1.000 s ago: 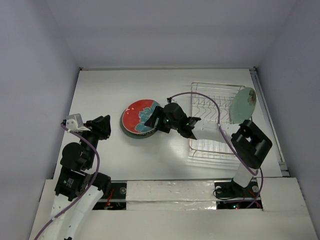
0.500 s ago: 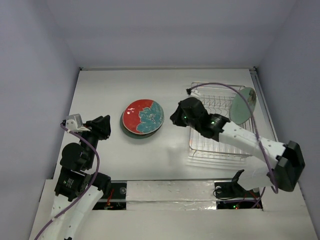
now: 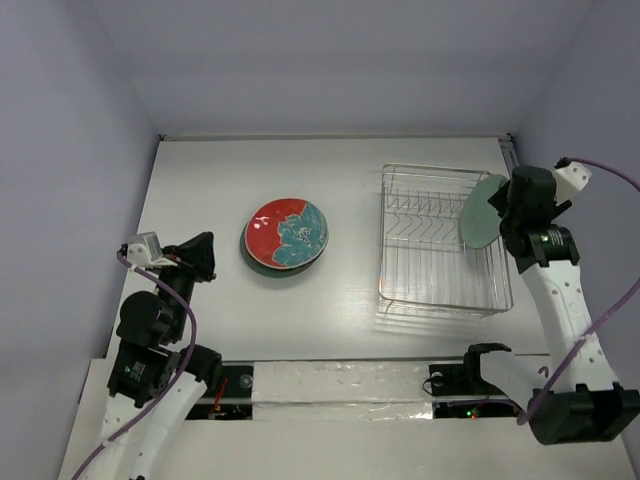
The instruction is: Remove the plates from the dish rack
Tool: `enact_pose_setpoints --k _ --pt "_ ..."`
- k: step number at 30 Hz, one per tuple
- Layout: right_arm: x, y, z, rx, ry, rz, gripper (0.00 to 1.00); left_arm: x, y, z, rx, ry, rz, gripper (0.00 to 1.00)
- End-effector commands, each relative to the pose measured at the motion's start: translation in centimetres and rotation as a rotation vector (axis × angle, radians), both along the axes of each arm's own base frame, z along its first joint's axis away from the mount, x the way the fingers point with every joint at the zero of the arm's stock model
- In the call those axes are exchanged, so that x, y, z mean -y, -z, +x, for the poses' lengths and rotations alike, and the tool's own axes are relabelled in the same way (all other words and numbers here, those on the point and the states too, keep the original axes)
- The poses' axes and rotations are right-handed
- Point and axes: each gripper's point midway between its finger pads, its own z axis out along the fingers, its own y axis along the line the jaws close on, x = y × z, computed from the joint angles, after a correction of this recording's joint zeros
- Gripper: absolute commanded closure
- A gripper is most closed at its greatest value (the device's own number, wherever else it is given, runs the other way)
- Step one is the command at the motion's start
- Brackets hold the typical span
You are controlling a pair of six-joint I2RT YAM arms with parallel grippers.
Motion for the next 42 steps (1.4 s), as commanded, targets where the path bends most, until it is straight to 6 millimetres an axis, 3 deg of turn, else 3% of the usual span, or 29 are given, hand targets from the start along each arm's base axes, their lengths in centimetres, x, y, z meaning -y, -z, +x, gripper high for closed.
enact_pose_setpoints --k 1,2,6,11,16,22,24,27,33,38,42 --pt "2.6 2.0 0.0 -0.184 -0.002 -0.098 0.31 0.1 -1.3 -0.1 0.039 0.008 -0.011 0.90" --pt "3.5 3.2 0.3 -0.250 0.011 -0.122 0.31 0.1 -1.2 0.0 0.036 0.008 -0.010 0.87" --pt "3.7 4.6 2.0 -0.339 -0.065 -0.190 0.33 0.5 -0.9 0.2 0.024 0.018 -0.004 0.75" --pt "4.9 6.9 3.2 -0.411 -0.080 -0.167 0.40 0.6 -0.9 0.0 0.026 0.028 -0.007 0.73" --pt "5.6 8.7 4.7 -0.476 -0.076 -0.175 0.60 0.6 -1.1 0.0 0.032 0.027 -0.007 0.73" --pt "6.1 7.6 5.5 -0.491 -0.078 -0.213 0.90 0.7 -1.3 -0.2 0.041 0.036 -0.010 0.73" --pt "6.2 6.4 5.8 -0.480 -0.085 -0.230 1.00 0.7 -1.4 -0.3 0.046 0.036 -0.012 0.73" --pt "6.5 5.1 5.5 -0.495 -0.080 -0.247 1.00 0.7 -1.4 -0.3 0.047 0.036 -0.010 0.73" --pt "4.8 -1.9 5.9 -0.377 -0.098 -0.311 1.00 0.7 -1.3 -0.2 0.043 0.037 -0.012 0.72" --pt "4.0 -8.5 5.0 -0.239 -0.092 -0.328 1.00 0.7 -1.2 -0.2 0.041 0.037 -0.011 0.72" --pt "1.7 -11.9 4.4 -0.106 -0.137 -0.296 1.00 0.7 -1.2 -0.2 0.042 0.037 -0.012 0.72"
